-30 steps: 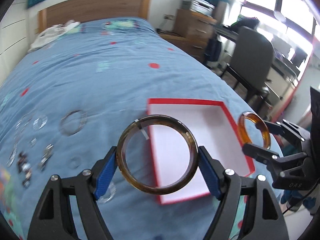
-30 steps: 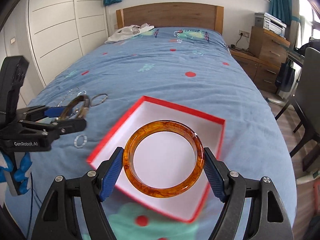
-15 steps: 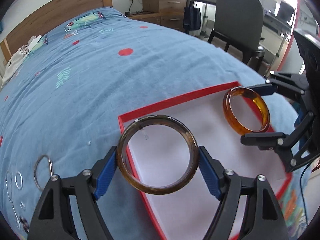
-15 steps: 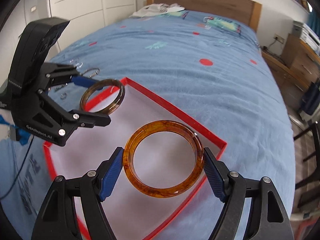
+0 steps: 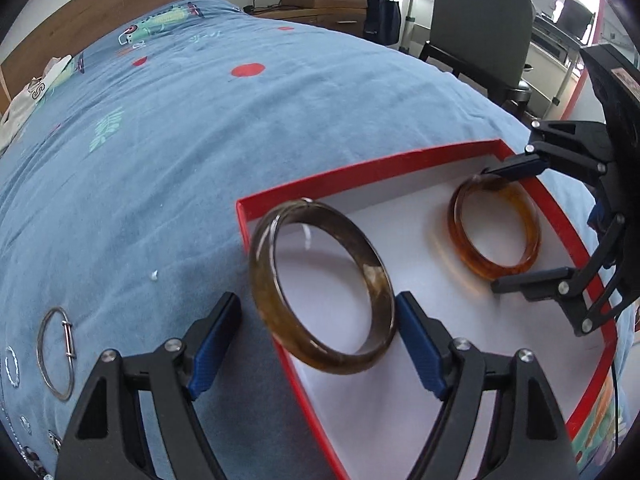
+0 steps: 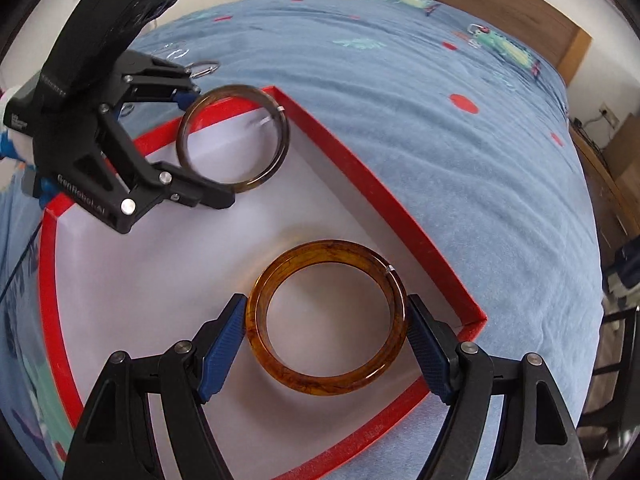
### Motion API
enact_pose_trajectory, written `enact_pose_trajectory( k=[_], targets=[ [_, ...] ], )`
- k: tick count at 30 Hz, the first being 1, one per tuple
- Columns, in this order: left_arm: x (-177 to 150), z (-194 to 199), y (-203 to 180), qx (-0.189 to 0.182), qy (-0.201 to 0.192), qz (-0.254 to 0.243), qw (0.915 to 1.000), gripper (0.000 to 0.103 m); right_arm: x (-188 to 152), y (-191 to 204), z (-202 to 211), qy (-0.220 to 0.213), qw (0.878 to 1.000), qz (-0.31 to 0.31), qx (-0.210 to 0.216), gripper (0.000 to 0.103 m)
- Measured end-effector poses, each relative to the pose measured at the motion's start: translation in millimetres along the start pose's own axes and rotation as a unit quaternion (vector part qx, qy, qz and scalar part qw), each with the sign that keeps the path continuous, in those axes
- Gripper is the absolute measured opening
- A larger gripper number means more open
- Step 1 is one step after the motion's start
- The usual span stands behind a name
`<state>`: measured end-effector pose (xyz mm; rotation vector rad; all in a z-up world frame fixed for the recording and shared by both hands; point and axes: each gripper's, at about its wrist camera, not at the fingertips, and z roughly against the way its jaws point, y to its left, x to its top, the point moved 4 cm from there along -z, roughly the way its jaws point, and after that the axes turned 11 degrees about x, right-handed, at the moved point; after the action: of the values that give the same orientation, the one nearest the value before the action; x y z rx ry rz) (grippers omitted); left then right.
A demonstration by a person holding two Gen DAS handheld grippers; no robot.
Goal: Organize jewelry
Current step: 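Open both tools to drop the bangles into the red box, then move both tools back toward the remaining jewelry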
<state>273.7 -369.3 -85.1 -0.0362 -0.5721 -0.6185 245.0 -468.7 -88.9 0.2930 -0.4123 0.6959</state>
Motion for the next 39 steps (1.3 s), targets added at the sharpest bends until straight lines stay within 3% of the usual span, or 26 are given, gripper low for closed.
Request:
enact_pose_trajectory(
  k=[8,15,19,26,39],
  targets=[
    [-2,12,1,-0.015,0.003,0.02,0.9997,0.078,3,-2,11,-0.009,1.0,-0.017,0.001,0.085],
    [-8,44,9,-0.014,-0.008,0.049,0.9987,0.078,-7,4,63,-0.05,0.996,-0.063,-0.025,0.086],
    [-26,82,24,-0.008,-0.027,0.08,0.9964,0.078,-18,15,95,-0.075,0.991,-0.098,-0.043,0.086],
    [-95,153,82,0.044,-0.038,0.129,0.9899,0.078,-16,66,129,-0.123,0.984,-0.121,-0.051,0.086],
    [-230,282,202,0.137,-0.064,0.216,0.9645,0.078,17,200,140,-0.163,0.98,-0.108,-0.028,0.085]
  ],
)
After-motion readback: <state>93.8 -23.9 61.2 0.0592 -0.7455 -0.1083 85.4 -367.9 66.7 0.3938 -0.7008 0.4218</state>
